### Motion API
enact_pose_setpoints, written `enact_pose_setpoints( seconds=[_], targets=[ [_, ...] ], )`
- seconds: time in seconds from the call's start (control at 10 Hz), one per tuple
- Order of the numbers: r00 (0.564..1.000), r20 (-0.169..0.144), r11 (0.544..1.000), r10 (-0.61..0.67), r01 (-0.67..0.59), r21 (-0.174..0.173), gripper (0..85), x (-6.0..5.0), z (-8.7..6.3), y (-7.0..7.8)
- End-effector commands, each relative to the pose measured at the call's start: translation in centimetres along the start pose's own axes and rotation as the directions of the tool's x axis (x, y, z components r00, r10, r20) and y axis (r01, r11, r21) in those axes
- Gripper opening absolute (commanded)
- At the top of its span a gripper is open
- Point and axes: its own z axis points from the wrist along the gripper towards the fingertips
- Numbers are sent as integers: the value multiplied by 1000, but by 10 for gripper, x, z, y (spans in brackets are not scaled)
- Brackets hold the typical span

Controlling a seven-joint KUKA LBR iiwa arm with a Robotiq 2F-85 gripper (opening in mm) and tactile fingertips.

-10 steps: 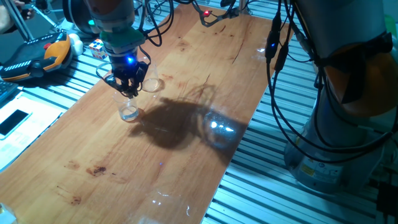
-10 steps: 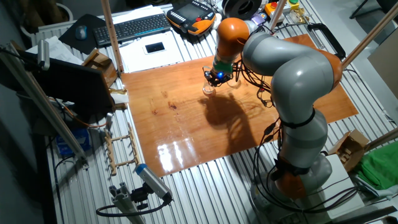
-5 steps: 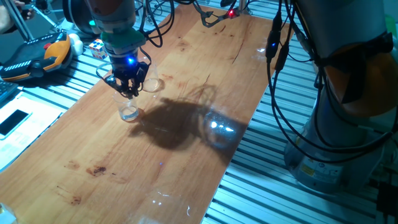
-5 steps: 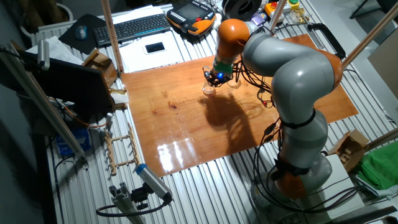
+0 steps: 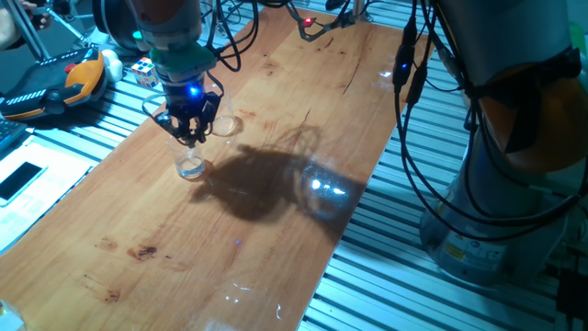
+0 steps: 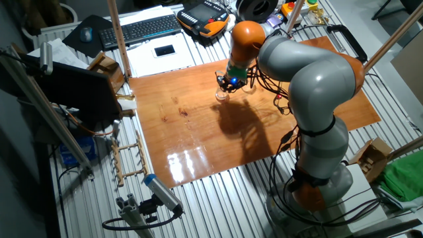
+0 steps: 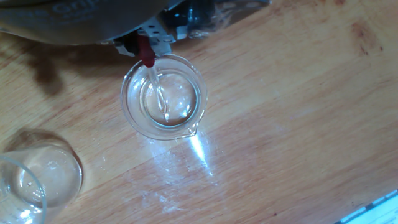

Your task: Transfer liquid using a dropper

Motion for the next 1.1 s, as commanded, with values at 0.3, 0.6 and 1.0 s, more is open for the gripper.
enact_pose_setpoints(
  seconds=[0.3,0.6,1.0],
  targets=[
    [1000,13,1000,10,-10,2,320,0,0,0],
    [1000,24,1000,18,-18,0,327,-1,2,0],
    [999,34,1000,21,-21,-3,323,-5,5,1]
  ],
)
